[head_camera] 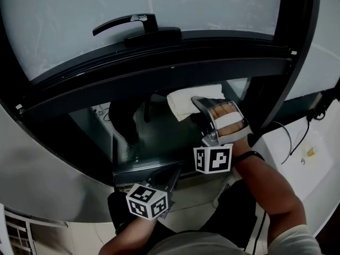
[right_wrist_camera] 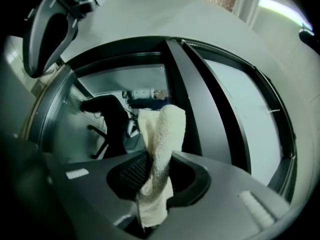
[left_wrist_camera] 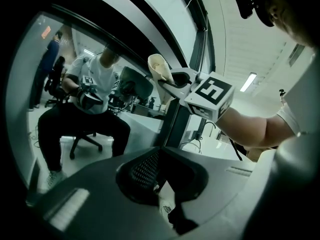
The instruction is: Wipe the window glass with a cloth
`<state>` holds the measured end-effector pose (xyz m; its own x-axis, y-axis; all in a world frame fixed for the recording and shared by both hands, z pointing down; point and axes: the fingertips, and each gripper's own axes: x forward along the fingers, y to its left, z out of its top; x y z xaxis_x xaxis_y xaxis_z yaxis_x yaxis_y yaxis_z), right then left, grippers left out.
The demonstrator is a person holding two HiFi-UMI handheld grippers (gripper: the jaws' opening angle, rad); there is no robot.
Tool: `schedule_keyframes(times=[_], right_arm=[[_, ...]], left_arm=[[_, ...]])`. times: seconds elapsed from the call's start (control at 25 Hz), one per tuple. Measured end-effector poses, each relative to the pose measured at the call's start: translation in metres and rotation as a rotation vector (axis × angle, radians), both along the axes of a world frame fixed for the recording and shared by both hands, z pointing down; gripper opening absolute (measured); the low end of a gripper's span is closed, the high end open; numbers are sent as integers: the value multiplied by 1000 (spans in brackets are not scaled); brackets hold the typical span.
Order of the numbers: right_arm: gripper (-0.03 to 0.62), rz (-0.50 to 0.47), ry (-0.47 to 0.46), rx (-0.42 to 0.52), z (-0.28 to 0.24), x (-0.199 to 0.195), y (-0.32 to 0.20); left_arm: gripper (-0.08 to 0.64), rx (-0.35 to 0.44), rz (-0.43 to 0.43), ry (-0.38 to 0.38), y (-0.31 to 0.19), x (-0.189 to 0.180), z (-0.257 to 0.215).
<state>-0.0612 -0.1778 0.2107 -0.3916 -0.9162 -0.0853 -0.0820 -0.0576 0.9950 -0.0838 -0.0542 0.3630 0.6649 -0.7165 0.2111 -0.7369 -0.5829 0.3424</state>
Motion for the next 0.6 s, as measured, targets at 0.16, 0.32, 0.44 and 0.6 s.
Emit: schedule_keyframes(times=[0.16,0.32,0.44,0.6], right_arm=[[86,34,22,32,-11,-3,-18],[86,61,40,69,-16,-4,-32],[86,72,29,80,-18,-6,-41],[86,73,24,113,-16,-12,-49]], left_arm=[[17,-1,3,8,-2,-3,-1],[17,1,-3,16,-8,-9,-4],[17,1,-8,24,-12,-14,-5],[17,-1,-11,33,-17,-18,-3]])
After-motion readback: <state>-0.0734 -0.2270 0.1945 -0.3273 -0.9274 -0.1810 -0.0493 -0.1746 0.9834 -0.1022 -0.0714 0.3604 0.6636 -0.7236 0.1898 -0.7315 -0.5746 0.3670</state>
